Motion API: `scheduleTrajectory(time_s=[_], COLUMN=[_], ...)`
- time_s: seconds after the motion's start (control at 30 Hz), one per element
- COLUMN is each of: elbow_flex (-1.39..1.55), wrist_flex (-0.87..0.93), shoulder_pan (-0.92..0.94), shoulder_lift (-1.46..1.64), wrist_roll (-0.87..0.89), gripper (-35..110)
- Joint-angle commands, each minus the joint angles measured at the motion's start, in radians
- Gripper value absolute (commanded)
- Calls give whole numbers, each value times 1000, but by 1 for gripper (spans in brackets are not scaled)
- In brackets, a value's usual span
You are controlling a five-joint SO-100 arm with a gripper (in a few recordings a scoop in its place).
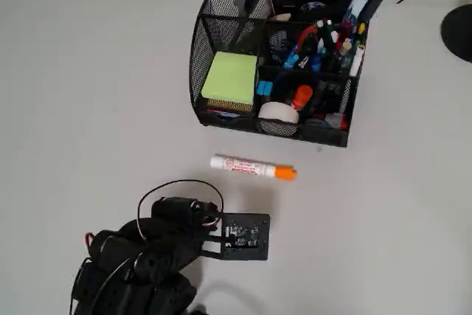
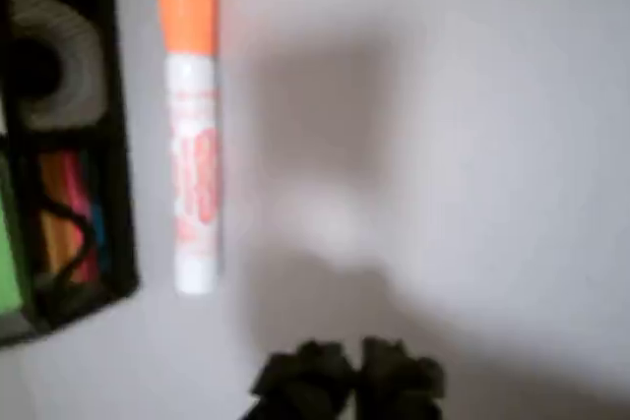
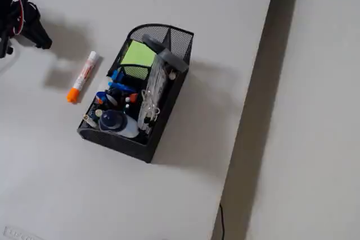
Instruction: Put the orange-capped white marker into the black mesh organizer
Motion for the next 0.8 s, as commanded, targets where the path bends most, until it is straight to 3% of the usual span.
scheduleTrajectory(time_s=[0.0,0.1,0.27,0.4,0.53,0.77], elbow_flex=[20,21,-51,-268,-584,-891], wrist_flex=[-95,-153,-212,-313,-267,-222], shoulder_pan=[26,146,146,172,195,192], shoulder_lift=[-2,-2,-104,-555,-985,-1393], wrist_roll=[-95,-175,-207,-158,-83,-5], gripper=[9,17,24,26,26,26])
